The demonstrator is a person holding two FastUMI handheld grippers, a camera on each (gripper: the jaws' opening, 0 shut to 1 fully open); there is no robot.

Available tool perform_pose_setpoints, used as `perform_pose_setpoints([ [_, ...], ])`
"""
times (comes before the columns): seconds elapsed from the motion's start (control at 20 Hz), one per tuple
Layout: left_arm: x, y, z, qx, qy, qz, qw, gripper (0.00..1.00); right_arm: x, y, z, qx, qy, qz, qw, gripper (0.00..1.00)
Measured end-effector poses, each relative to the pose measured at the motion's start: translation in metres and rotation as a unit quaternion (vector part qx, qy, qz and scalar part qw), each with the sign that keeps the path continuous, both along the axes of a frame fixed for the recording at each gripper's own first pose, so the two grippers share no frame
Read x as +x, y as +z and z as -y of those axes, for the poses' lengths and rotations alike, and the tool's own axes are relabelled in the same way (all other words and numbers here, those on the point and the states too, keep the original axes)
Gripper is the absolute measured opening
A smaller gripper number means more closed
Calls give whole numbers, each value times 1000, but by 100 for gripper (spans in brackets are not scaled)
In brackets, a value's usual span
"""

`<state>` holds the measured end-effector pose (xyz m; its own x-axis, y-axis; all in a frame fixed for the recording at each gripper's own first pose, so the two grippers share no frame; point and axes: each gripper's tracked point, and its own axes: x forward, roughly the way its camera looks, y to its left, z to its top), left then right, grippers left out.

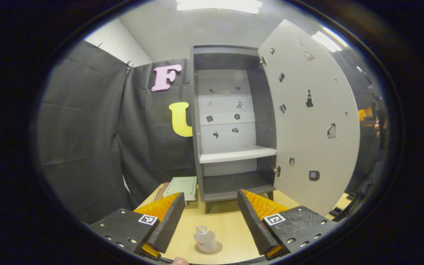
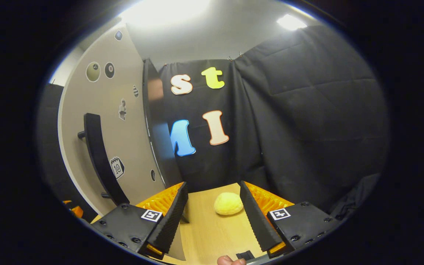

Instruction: Open the cabinet door with the right hand, grasp the bottle in the cabinet with the left hand and place it on the coaster, then close the cabinet door with the right hand.

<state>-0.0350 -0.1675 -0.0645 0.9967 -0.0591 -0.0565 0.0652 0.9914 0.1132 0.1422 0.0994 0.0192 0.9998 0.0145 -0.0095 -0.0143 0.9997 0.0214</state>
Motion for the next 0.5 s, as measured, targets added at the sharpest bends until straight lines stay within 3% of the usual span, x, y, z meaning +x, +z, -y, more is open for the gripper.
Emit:
perform_pose_setpoints([
  [0.1,-4,19,4,-16,10,-10,1000,87,2,-2,8,-21,10,2,1000,90],
  [0.4,-10,84,7,-27,34,-5,999,89,4,-4,-11,12,51,-6,999,90],
  [0.5,-11,85,4,-28,45,-33,998,87,5,-5,-11,9,58,-8,998,90],
])
